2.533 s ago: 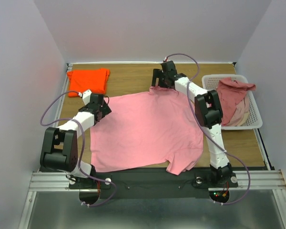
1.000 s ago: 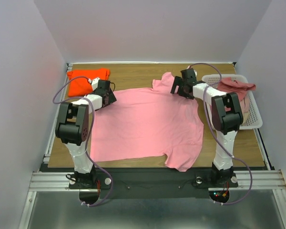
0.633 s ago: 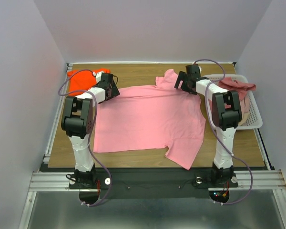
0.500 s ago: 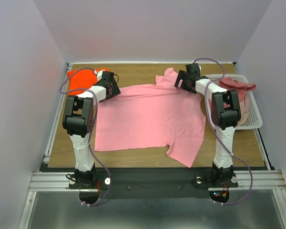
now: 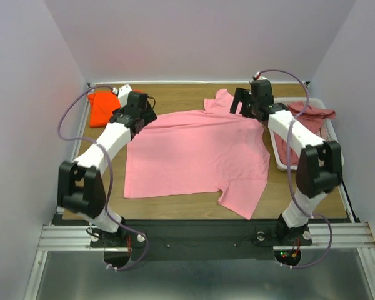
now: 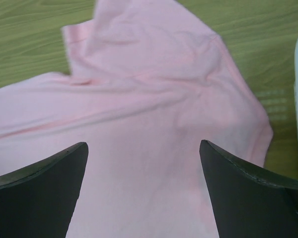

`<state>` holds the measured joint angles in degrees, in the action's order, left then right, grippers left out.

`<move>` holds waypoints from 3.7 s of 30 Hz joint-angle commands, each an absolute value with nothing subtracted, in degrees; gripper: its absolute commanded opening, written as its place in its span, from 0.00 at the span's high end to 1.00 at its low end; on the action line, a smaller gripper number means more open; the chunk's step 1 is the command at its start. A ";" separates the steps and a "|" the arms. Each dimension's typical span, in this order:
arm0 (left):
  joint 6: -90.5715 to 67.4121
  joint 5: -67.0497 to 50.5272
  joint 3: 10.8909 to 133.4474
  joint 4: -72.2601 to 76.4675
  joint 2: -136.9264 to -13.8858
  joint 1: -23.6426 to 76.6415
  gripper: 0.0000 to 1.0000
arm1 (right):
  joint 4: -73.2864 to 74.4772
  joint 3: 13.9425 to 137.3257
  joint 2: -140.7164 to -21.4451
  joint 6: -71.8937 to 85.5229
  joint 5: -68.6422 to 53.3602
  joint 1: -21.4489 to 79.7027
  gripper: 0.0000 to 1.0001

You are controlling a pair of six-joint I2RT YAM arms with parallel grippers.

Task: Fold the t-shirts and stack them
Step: Flatten the tshirt out, then fold the tshirt

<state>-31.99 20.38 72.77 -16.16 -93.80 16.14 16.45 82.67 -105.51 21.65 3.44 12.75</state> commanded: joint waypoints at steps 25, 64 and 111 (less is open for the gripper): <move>-76.38 24.70 40.96 -53.61 -63.28 17.31 0.02 | 15.12 56.78 -77.78 29.44 11.78 21.97 0.00; -86.48 21.44 32.52 -37.70 -72.42 22.76 0.67 | 15.03 54.49 -75.15 28.83 13.27 21.97 0.00; -74.71 18.54 27.60 -30.94 -62.23 22.76 1.00 | 44.56 30.85 -69.87 71.81 16.17 58.97 0.54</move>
